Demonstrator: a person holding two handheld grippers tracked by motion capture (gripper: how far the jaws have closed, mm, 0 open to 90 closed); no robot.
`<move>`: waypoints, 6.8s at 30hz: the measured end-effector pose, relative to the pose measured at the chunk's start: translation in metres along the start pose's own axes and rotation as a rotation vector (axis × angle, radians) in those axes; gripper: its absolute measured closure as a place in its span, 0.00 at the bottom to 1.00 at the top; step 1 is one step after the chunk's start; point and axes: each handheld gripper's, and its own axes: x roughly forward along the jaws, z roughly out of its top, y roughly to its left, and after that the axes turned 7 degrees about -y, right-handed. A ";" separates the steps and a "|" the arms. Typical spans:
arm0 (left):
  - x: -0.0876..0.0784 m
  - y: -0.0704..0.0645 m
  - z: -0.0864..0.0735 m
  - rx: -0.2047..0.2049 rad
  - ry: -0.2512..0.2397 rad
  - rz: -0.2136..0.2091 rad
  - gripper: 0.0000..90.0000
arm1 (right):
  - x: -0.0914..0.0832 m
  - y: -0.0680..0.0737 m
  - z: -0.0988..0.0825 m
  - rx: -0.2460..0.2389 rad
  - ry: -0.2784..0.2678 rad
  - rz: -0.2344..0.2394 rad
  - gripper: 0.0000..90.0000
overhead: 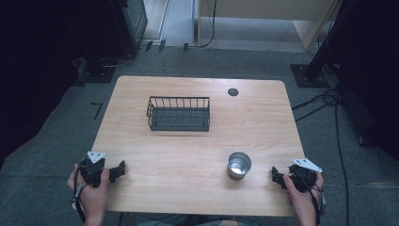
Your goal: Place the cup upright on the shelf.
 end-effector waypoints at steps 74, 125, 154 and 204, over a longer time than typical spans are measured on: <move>0.001 -0.002 0.001 -0.008 -0.001 0.006 0.00 | -0.040 0.142 0.052 -0.027 -0.095 0.307 0.00; 0.001 -0.002 0.001 -0.009 -0.001 0.006 0.00 | -0.020 0.182 0.098 -0.113 -0.072 0.355 0.19; 0.001 -0.002 0.001 -0.010 -0.002 0.006 0.00 | 0.017 0.243 0.187 -0.165 -0.084 0.443 0.19; 0.001 -0.002 0.001 -0.010 -0.003 0.006 0.00 | 0.119 0.299 0.216 -0.190 0.007 0.362 0.19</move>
